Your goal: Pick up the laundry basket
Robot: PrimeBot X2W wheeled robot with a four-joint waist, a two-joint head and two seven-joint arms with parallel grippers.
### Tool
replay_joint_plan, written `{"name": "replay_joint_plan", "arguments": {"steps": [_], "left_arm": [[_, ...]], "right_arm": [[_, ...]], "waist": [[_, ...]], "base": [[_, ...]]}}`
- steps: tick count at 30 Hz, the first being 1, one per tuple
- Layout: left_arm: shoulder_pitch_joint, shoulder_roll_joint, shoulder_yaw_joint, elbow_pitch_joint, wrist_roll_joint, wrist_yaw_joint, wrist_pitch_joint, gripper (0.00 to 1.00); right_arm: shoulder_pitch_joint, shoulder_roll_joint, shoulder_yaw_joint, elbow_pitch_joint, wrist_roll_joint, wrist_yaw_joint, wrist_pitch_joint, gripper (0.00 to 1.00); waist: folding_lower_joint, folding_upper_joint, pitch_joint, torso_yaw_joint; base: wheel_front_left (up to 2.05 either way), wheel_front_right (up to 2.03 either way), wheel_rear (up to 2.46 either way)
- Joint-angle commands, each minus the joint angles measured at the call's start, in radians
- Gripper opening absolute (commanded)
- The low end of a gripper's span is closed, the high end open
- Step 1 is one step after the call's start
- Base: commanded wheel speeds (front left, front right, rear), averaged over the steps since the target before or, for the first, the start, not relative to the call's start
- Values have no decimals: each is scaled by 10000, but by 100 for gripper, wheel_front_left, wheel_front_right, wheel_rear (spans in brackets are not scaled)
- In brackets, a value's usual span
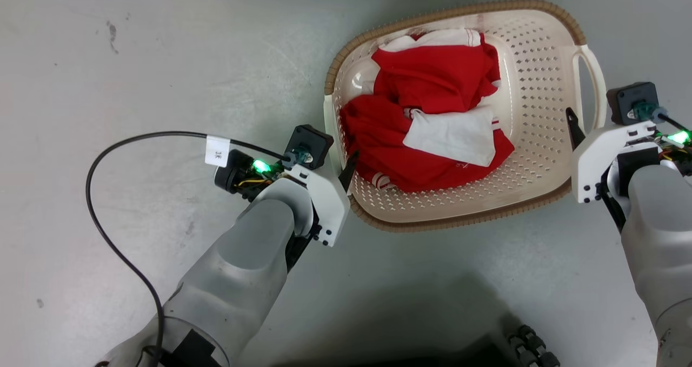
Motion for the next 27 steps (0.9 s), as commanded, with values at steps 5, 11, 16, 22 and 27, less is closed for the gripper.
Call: {"name": "replay_joint_plan", "arguments": {"steps": [5, 11, 16, 22, 27], "left_arm": [[-313, 58, -309, 155, -223, 166, -58, 100], [-497, 72, -611, 353, -394, 219, -113, 100], [-639, 72, -845, 517, -546, 97, -75, 0], [-696, 69, -1084, 554, -721, 80, -221, 0], [-610, 16, -1303, 466, -922, 133, -311, 0]], "right_arm": [[-374, 27, -136, 118, -99, -10, 137, 100], [-524, 150, -252, 190, -214, -10, 226, 100], [-594, 208, -354, 219, -335, -18, 272, 0], [-564, 188, -445, 216, -443, -29, 249, 0], [-422, 153, -509, 251, -514, -30, 301, 0]], "waist": [[-1, 0, 304, -4], [-1, 0, 488, -21], [-1, 0, 518, -39], [-1, 0, 349, -20], [-1, 0, 38, 34]], "base": [[0, 0, 0], [0, 0, 0], [0, 0, 0], [0, 0, 0], [0, 0, 0]]}}
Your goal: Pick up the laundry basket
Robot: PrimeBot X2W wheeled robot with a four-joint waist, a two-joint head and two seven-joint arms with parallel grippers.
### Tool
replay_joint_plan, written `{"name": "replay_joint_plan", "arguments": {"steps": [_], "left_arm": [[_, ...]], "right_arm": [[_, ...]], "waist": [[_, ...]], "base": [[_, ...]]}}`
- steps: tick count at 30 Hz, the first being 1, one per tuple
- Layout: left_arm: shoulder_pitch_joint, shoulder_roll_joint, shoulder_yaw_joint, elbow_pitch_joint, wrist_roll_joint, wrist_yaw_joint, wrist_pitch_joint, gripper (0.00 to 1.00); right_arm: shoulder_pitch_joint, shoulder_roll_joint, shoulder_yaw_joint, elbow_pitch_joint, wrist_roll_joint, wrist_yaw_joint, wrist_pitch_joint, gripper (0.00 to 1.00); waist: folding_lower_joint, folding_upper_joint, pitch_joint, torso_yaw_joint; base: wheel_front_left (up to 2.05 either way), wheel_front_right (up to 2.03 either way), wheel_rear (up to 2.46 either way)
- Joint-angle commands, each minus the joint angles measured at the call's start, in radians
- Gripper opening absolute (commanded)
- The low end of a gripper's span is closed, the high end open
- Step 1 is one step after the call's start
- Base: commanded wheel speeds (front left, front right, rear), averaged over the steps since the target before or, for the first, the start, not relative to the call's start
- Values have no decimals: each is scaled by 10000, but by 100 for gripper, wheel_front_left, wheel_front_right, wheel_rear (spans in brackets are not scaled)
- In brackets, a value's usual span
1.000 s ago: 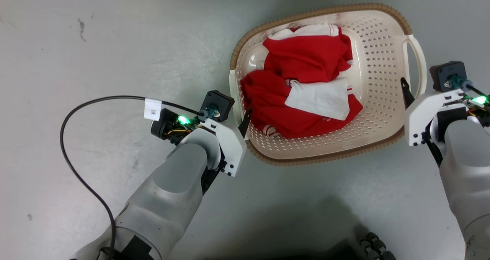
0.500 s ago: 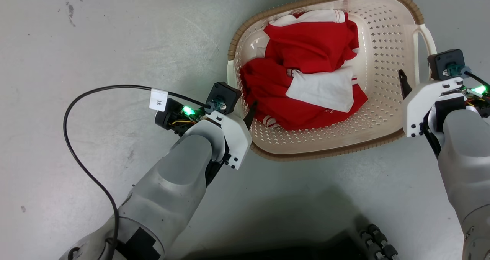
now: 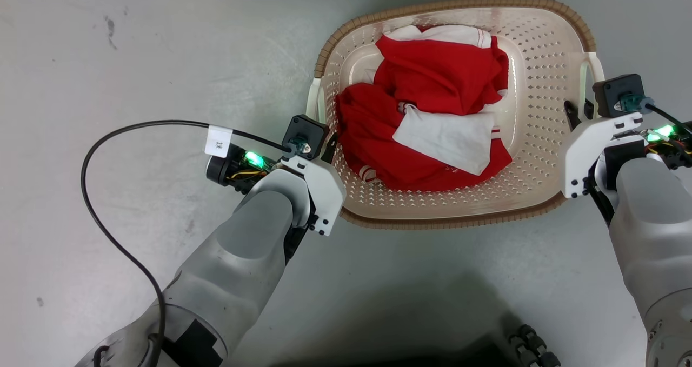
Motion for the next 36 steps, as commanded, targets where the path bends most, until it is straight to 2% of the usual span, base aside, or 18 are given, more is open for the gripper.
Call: {"name": "replay_joint_plan", "arguments": {"steps": [1, 14, 24, 36], "left_arm": [[9, -14, -156, -81, -9, -71, -135, 0], [418, -11, -478, 64, -736, -26, -137, 0], [973, 20, -489, 556, -1506, -108, 26, 0], [1799, 24, -527, 1038, -2183, -254, 343, 0]], "right_arm": [[-14, -149, -35, -30, -63, -55, 22, 0], [565, -36, -109, 31, -74, -54, 255, 0], [1346, 167, 7, 47, 71, -54, 480, 0], [2483, 563, 613, 56, 234, -43, 900, 0]], "waist": [[1, 0, -174, 37], [1, 0, -1388, 311], [1, 0, -2897, 604], [1, 0, -4774, 1034]], "base": [[0, 0, 0], [0, 0, 0], [0, 0, 0], [0, 0, 0]]}}
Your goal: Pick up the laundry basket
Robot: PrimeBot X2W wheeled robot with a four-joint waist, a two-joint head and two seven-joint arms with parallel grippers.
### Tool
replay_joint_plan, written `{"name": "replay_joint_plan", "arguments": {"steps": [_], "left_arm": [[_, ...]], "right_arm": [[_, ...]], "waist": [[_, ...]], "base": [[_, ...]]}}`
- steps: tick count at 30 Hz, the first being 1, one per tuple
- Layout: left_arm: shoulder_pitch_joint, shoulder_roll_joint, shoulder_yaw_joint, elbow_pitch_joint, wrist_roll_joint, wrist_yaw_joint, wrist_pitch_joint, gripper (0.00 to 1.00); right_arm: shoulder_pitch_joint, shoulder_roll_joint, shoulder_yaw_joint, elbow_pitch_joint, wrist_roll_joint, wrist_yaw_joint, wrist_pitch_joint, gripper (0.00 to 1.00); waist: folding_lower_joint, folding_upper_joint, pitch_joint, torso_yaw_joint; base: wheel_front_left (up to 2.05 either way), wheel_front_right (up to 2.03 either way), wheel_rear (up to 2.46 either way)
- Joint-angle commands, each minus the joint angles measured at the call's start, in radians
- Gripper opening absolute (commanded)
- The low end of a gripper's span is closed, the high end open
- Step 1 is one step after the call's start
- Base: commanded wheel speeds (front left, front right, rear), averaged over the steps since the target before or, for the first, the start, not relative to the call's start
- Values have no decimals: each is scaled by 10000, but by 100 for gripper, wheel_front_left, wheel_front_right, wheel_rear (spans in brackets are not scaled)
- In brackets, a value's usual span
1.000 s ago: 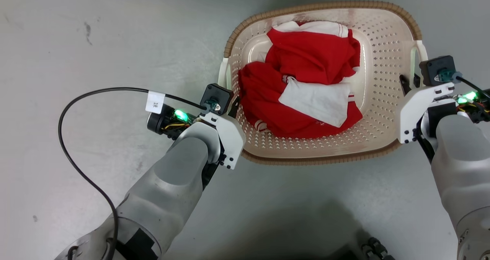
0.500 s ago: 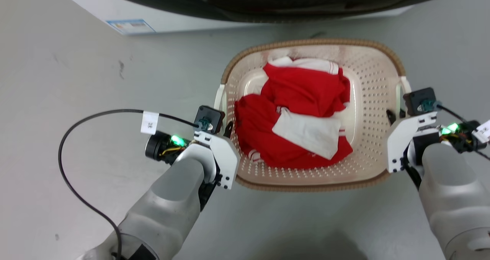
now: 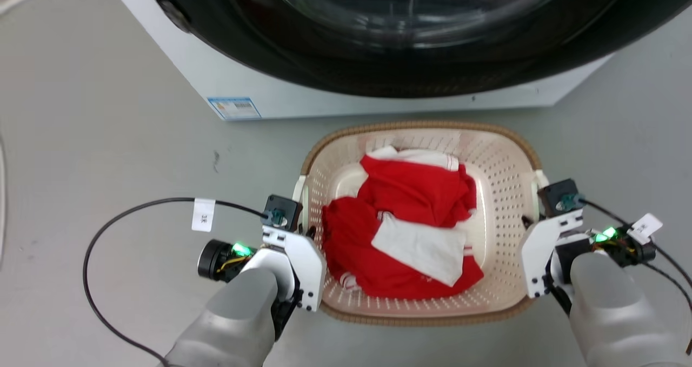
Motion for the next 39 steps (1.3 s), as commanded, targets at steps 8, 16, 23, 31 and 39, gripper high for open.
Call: {"name": "replay_joint_plan", "arguments": {"steps": [8, 16, 23, 31, 39], "left_arm": [[472, 68, -162, 224, -221, -209, 547, 0], [780, 173, -277, 374, -370, -377, 1323, 0], [1123, 362, -398, 432, -437, -453, 1828, 0], [1450, 397, -519, 447, -598, -604, 2730, 0], [1371, 403, -644, 443, -734, -686, 3329, 0]], "right_arm": [[848, 82, 678, -8, 190, -25, 502, 0], [1528, 178, 1450, 3, 771, -20, 1172, 0], [2050, 197, 2194, 7, 1533, -20, 1591, 0], [2478, 199, 3860, 7, 3216, -19, 2345, 0], [2478, 214, 5057, 4, 4555, -15, 2763, 0]], "waist": [[1, 0, -1498, 447], [1, 0, -2482, 671], [1, 0, -3185, 789], [1, 0, -3912, 830], [1, 0, -4365, 901]], "base": [[0, 0, 0], [0, 0, 0], [0, 0, 0], [0, 0, 0], [0, 0, 0]]}}
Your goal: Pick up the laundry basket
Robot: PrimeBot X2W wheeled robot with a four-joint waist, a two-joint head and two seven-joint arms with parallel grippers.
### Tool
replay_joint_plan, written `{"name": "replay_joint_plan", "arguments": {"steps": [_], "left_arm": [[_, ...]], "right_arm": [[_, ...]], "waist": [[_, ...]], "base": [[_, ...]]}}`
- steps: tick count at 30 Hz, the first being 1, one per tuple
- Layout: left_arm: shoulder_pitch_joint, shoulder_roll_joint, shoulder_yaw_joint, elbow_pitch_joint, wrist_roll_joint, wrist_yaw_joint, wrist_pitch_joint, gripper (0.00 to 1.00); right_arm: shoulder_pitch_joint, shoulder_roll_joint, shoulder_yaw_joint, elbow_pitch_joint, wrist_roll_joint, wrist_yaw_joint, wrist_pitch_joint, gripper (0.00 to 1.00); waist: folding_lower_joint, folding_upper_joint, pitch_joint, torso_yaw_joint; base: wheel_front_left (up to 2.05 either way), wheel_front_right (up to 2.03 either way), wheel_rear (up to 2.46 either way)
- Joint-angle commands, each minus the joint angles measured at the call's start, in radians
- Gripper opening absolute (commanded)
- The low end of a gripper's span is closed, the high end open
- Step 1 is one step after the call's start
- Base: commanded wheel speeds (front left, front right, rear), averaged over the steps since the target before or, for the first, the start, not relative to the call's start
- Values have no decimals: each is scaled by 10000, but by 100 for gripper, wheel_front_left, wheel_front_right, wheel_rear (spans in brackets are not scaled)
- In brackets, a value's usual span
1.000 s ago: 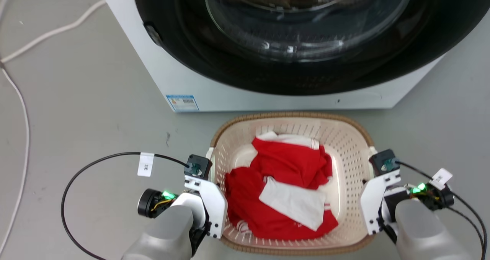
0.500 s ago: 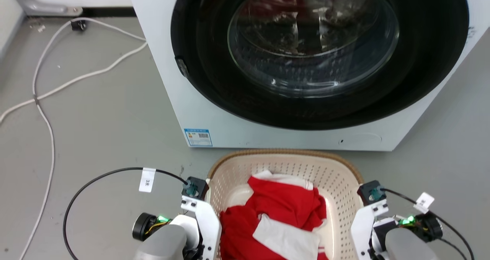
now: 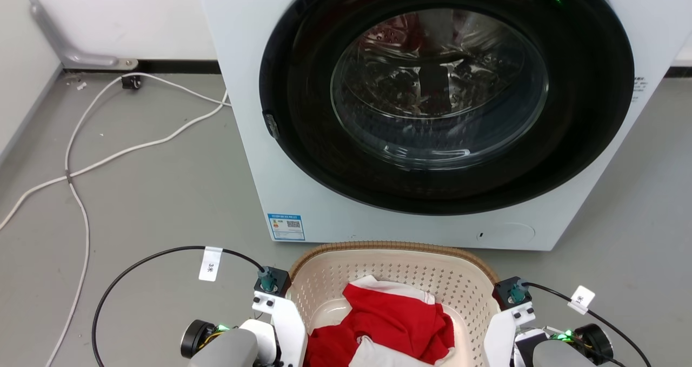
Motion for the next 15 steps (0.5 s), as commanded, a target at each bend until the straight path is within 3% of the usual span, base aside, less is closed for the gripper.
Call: {"name": "replay_joint_plan", "arguments": {"steps": [1, 15], "left_arm": [[-167, 91, -37, -16, -41, -54, 23, 0], [77, 226, -267, -105, -289, -65, 486, 0]], "right_arm": [[168, -100, 179, 25, 118, 0, 54, 0], [282, -249, 1472, 27, 1529, 1, 428, 0]], "waist": [[1, -1, -102, 45], [1, -1, -444, 89]], "base": [[0, 0, 0], [0, 0, 0]]}}
